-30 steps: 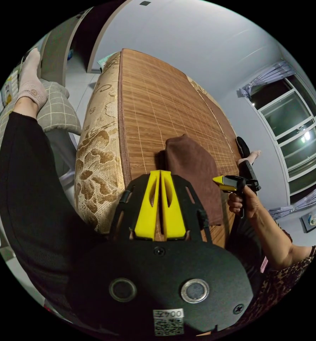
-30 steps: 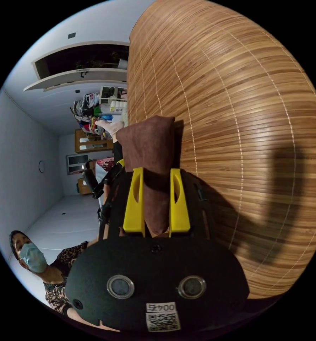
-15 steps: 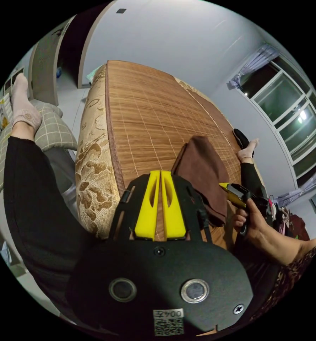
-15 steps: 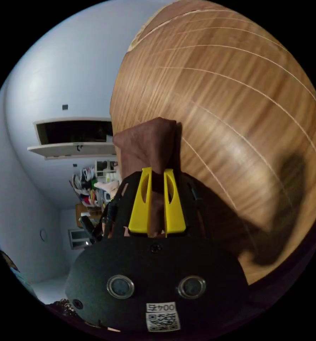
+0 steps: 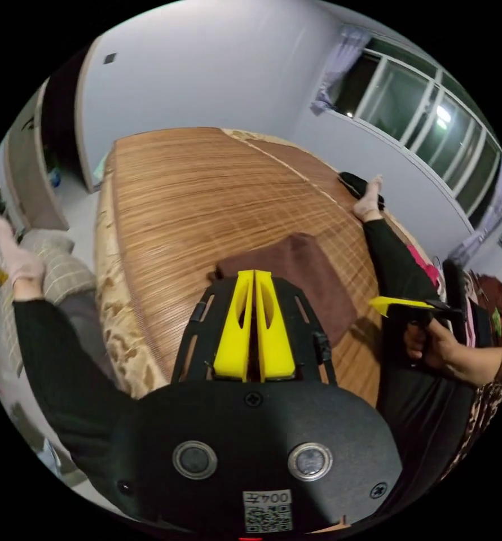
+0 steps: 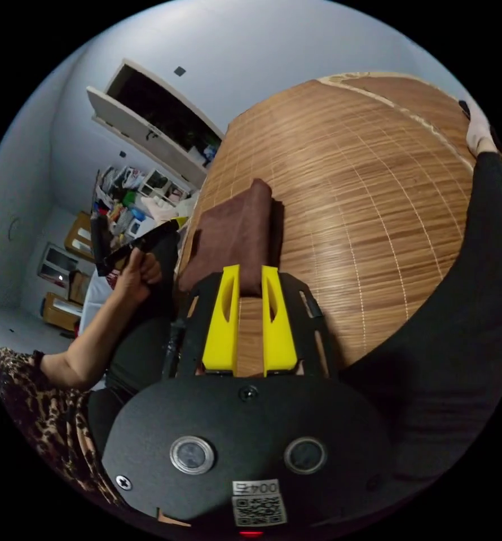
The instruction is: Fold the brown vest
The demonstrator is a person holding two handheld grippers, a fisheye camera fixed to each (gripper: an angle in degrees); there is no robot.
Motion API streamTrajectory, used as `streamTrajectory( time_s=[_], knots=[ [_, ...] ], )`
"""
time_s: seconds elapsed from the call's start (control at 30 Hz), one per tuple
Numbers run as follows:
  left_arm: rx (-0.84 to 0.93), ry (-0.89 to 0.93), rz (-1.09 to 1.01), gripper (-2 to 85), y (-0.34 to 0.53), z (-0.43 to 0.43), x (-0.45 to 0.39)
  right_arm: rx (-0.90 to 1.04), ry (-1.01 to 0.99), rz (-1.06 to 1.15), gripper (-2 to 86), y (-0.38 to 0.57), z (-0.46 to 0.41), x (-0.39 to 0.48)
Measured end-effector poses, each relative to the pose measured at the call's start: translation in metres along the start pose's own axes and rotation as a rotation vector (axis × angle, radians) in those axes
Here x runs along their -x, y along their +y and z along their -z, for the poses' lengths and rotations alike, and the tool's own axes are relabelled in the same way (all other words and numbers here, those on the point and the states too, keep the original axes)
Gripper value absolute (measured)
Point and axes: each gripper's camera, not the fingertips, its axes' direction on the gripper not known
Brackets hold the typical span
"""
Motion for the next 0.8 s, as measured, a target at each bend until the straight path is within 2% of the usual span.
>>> streamTrajectory(
  time_s=[0.17,0.3,0.4,0.53,0.67,0.8],
  knots=[
    [0.006,-0.086,-0.015,1.7,-0.016,-0.051,-0.05,0.016,-0.118,-0.038,7.8,-0.008,0.008,-0.026],
    [0.04,-0.241,-0.019,2.1,-0.027,-0.089,-0.07,0.026,-0.238,-0.063,9.2,-0.028,0.024,-0.056],
    [0.035,-0.239,0.016,2.2,-0.032,-0.103,-0.071,0.063,-0.307,-0.051,10.2,-0.062,0.032,-0.079],
    [0.115,-0.215,0.069,2.4,-0.029,-0.139,-0.07,0.207,-0.426,-0.067,11.7,-0.123,0.02,-0.111],
    [0.121,-0.212,0.075,2.5,-0.034,-0.155,-0.078,0.318,-0.471,-0.07,12.4,-0.158,-0.002,-0.132],
    [0.117,-0.23,0.066,2.5,-0.038,-0.17,-0.092,0.335,-0.543,-0.074,9.1,-0.175,-0.017,-0.151]
  ],
)
